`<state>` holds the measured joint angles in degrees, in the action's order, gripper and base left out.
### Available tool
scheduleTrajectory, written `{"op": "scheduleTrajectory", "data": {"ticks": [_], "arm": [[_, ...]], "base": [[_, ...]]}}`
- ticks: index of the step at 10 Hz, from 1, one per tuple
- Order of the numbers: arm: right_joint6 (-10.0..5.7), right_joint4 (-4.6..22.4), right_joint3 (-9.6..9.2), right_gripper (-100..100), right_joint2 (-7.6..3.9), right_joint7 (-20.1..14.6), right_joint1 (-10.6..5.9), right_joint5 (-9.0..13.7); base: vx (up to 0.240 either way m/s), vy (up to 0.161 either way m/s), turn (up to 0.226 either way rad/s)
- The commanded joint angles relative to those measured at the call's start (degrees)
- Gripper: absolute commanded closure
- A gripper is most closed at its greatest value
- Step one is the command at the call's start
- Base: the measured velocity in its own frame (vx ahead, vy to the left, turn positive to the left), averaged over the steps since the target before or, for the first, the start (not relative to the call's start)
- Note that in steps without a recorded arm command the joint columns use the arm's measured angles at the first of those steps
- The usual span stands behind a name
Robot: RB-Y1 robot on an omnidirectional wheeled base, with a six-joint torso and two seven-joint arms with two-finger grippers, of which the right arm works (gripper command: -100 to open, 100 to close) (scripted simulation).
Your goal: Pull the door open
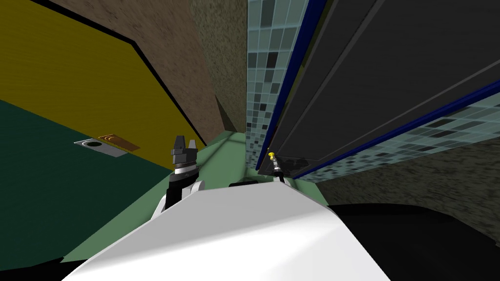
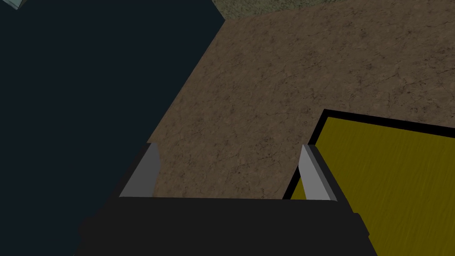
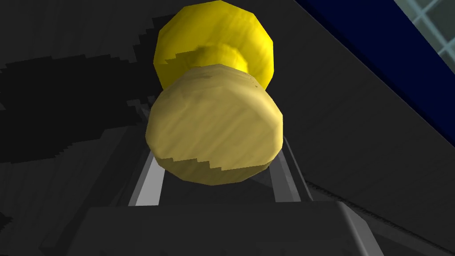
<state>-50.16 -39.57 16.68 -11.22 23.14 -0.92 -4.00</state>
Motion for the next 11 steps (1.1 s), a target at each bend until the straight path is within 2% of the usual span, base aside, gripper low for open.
{"op": "scheduleTrajectory", "data": {"ticks": [1,2,3,4,6,7,8,9,11], "arm": [[0.0,0.0,-1.28,100,0.37,-2.9,-0.13,1.2],[0.0,0.0,-1.28,100,0.37,-3.8,-0.13,1.2],[0.03,0.1,-1.82,100,0.22,-5.8,-0.18,2.1],[0.03,0.1,-1.82,100,0.22,-6.1,-0.18,2.1],[0.08,0.2,-2.9,100,-0.1,-9.8,-0.28,4.1],[0.08,0.2,-2.9,100,-0.1,-10.8,-0.28,4.1],[0.11,0.2,-3.44,100,-0.26,-12.7,-0.32,5.0],[0.11,0.2,-3.44,100,-0.26,-13.2,-0.32,5.0],[0.16,0.3,-4.52,100,-0.58,-17.0,-0.42,7.0]], "base": [[-0.044,-0.016,0.092],[-0.033,-0.014,0.025],[-0.032,-0.015,0.022],[-0.024,-0.01,0.032],[-0.035,-0.02,0.068],[-0.03,-0.021,0.037],[-0.032,-0.016,0.038],[-0.031,-0.017,0.02],[-0.034,-0.016,0.066]]}}
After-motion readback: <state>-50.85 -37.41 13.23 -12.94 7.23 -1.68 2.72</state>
